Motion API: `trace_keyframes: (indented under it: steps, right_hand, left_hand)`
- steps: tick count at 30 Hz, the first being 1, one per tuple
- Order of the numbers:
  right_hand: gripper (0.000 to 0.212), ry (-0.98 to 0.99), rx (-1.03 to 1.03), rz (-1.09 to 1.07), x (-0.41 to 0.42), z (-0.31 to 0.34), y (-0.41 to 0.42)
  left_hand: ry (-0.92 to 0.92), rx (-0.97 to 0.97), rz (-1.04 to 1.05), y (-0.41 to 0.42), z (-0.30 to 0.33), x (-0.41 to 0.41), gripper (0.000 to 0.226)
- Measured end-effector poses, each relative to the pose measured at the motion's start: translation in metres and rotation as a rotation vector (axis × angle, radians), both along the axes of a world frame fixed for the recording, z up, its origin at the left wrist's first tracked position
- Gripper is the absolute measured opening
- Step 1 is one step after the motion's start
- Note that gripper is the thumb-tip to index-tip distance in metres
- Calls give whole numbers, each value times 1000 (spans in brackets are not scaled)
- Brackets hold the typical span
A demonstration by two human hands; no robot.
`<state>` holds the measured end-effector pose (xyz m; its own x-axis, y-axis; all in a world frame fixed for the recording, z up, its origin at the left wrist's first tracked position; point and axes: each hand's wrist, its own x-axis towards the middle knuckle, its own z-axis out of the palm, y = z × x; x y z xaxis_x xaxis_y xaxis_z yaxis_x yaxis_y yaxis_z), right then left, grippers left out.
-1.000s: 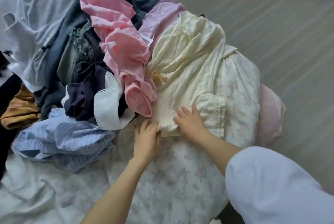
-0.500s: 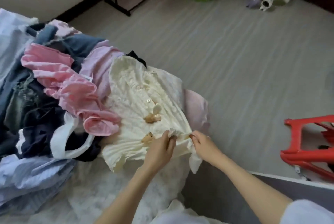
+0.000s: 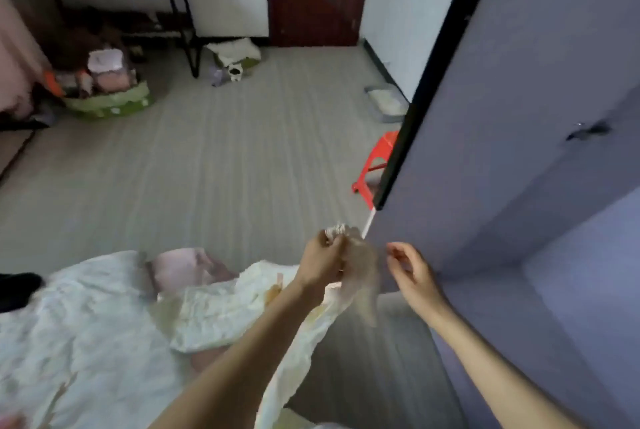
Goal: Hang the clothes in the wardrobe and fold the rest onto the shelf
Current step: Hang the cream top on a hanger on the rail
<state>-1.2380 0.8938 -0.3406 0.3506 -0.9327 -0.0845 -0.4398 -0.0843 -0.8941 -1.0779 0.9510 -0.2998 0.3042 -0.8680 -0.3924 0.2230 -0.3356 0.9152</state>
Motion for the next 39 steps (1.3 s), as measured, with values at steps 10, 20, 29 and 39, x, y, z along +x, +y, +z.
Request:
trace_keyframes:
  steps: [10, 20, 29, 39]
  right_hand:
    - [18, 149, -71, -241, -191, 37, 9]
    - [22, 250, -280, -807, -314, 109, -33]
    - [14, 242, -373, -763, -341, 175, -76]
    - [15, 383, -84, -1001, -464, 147, -5]
  left_hand:
    - [476, -55, -298, -78, 73, -213, 13]
    - [-400, -248, -329, -170, 87, -266, 15]
    - [-406, -532, -1343, -200, 66, -359, 71]
    - [-649, -625, -1160, -224, 77, -466, 13]
